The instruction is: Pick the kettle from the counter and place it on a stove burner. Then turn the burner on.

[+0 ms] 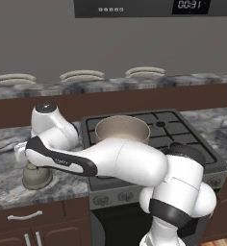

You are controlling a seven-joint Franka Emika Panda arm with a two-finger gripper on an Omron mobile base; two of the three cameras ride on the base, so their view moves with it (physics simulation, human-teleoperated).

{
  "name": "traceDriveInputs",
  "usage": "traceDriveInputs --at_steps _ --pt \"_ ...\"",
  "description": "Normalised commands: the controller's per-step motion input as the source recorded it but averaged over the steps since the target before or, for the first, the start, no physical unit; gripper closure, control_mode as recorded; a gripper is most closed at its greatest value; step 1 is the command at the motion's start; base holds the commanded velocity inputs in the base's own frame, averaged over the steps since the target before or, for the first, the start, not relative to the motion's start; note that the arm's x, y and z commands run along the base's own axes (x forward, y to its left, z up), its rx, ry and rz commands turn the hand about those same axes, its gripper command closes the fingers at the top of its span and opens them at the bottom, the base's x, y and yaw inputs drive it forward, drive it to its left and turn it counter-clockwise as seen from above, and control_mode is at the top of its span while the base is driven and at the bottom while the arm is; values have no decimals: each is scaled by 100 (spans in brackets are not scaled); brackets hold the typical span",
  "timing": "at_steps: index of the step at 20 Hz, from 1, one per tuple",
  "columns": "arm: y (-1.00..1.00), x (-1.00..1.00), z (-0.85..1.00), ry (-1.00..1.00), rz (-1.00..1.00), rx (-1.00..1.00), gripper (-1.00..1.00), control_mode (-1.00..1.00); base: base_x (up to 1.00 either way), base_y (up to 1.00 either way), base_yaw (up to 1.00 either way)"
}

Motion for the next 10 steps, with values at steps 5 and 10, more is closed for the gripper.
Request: traceDriveInputs --at_steps 5,10 --pt "21 27 -15 0 -1 0 -100 -100 0 0 0" --pt "17 31 -19 0 0 0 -100 -100 0 0 0"
